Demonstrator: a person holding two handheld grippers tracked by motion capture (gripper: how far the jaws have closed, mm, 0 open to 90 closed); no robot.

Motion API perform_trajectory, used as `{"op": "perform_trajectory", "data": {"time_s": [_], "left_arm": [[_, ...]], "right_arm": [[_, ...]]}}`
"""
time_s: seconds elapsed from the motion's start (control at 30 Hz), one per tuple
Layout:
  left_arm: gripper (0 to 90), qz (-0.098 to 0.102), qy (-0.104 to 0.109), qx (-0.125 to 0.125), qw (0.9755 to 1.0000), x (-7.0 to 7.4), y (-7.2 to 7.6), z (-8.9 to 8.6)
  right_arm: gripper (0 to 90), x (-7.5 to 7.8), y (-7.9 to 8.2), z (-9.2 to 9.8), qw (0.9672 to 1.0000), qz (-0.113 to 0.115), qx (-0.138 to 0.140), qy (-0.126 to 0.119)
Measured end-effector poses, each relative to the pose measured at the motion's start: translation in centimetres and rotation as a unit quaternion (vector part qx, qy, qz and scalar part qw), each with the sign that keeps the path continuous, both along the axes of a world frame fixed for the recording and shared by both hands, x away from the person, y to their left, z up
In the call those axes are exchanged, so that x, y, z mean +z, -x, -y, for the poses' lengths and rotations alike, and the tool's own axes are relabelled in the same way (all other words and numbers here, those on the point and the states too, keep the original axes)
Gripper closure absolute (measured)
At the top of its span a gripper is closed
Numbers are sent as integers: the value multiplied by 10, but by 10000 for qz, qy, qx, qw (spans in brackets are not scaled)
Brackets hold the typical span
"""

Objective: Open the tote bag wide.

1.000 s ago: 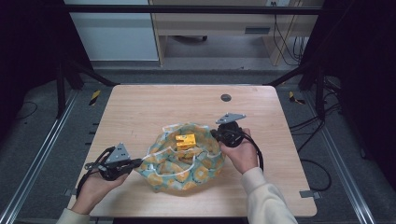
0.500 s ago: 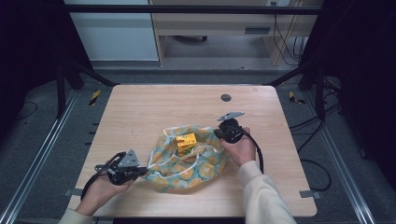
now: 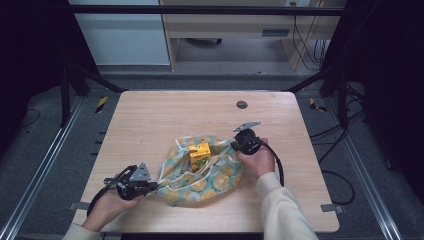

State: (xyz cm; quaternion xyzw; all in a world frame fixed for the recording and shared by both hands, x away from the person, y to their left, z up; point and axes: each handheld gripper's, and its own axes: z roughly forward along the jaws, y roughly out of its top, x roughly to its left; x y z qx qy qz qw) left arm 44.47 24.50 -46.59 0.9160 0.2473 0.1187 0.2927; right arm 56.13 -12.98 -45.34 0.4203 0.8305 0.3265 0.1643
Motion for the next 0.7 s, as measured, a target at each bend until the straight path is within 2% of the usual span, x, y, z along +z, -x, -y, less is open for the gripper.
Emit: {"op": "perform_trajectory", "data": {"time_s": [0.27, 0.33, 0.43, 0.57, 0.6, 0.63, 0.7], "left_arm": [[889, 8, -40, 81, 10000, -1, -2, -5], [873, 40, 53, 59, 10000, 0, -1, -5], [746, 272, 236, 163, 9992, 6, 1, -7], [611, 608, 512, 294, 9964, 25, 5, -11], [552, 608, 512, 294, 9964, 25, 5, -11], [501, 692, 545, 364, 9954, 36, 5, -12], [425, 727, 592, 397, 9948, 45, 5, -13]], "right_arm": [[892, -3, 6, 4, 10000, -66, 3, 7], [872, -4, 7, 5, 10000, -96, 6, 0], [744, 1, 9, 7, 10000, 9, 7, -46], [537, 20, 17, 12, 9993, 373, -32, -74], [490, 25, 20, 13, 9990, 428, -68, -121], [441, 32, 23, 15, 9985, 522, -77, -146], [369, 41, 28, 16, 9977, 651, -51, -193]]}}
